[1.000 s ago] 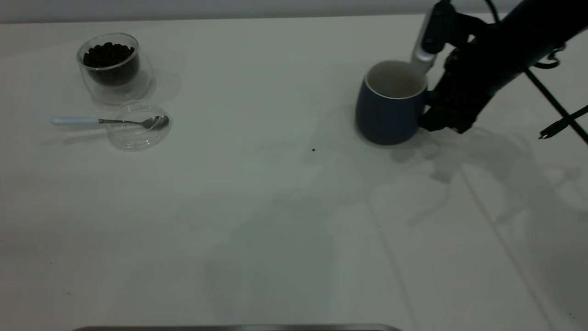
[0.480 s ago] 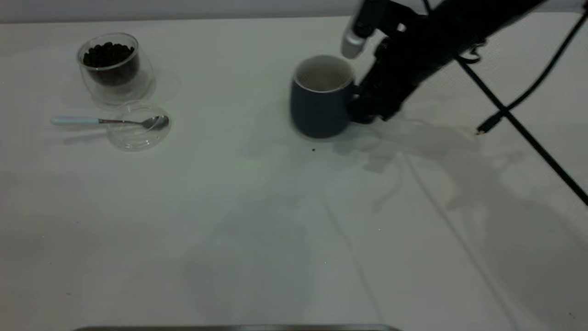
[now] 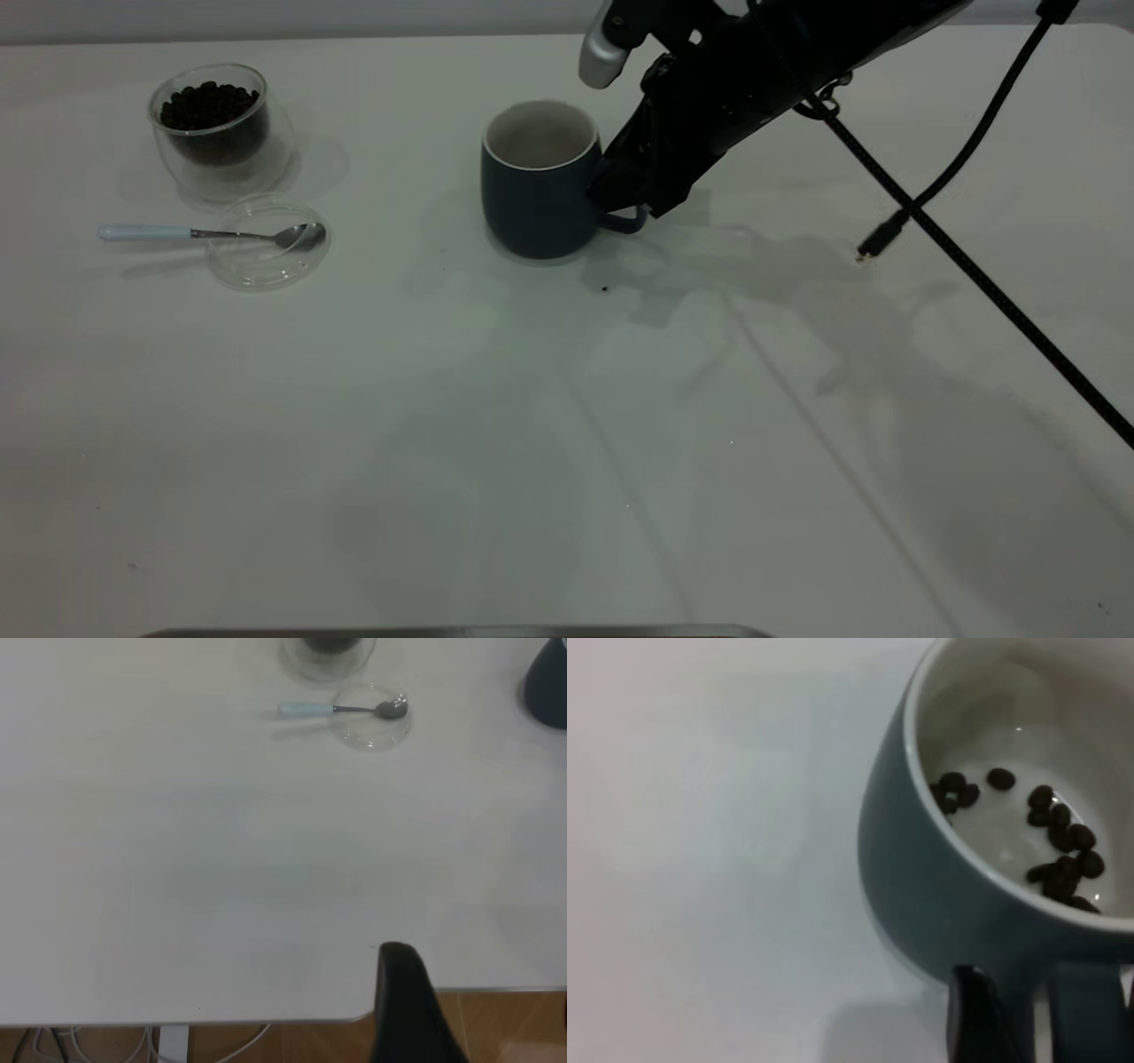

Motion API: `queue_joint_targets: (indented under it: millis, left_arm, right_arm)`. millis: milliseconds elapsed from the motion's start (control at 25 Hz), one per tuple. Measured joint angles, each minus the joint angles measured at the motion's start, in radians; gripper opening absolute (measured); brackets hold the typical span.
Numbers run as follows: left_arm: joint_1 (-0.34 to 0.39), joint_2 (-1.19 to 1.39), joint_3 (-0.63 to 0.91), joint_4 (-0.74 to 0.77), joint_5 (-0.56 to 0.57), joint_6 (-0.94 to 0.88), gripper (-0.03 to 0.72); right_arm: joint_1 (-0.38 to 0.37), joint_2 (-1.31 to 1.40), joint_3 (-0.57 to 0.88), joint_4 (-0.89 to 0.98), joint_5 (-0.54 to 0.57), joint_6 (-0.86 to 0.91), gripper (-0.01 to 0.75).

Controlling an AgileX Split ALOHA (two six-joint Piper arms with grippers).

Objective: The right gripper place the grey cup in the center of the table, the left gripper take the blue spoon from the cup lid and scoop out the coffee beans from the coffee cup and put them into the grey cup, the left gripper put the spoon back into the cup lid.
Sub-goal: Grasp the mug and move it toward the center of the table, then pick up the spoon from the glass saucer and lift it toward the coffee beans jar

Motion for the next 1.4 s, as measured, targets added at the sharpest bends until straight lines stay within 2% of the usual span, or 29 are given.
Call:
queue_joint_targets:
  millis: [240,400,640,760,960,1040,1240,1400]
  left_arm:
    - [0.000,0.000,0.000,0.000,0.000,0.000,0.486]
    - [0.000,0.000,0.000,0.000,0.000,0.000,0.486]
    - [0.000,0.000,0.000,0.000,0.000,0.000,0.486]
    - [0.000,0.000,0.000,0.000,0.000,0.000,0.486]
    - [0.000,0.000,0.000,0.000,0.000,0.000,0.486]
    - [0.000,0.000,0.000,0.000,0.000,0.003,0.486]
    - [0.000,0.000,0.000,0.000,0.000,0.003,0.486]
    - [0.000,0.000,0.000,0.000,0.000,0.003,0.486]
  right_arm:
    - [-0.001,-0.009,0.000,-0.009,0.000,0.000,0.358]
    - [-0.032,-0.067,0.001,-0.031,0.016,0.034,0.358]
    - [-0.073,-0.188,0.003,-0.122,0.148,0.231,0.358]
    - [-0.080,-0.278,0.011,-0.269,0.276,0.396,0.358]
    - [-0.086,-0.525,0.011,-0.591,0.636,0.801,0.358]
    - [-0.088,-0.641,0.012,-0.692,0.729,0.959,0.358]
    - [-0.094,-0.972,0.064,-0.815,0.775,1.347,0.358]
    - [-0.094,-1.209,0.207,-0.923,0.790,1.521,0.358]
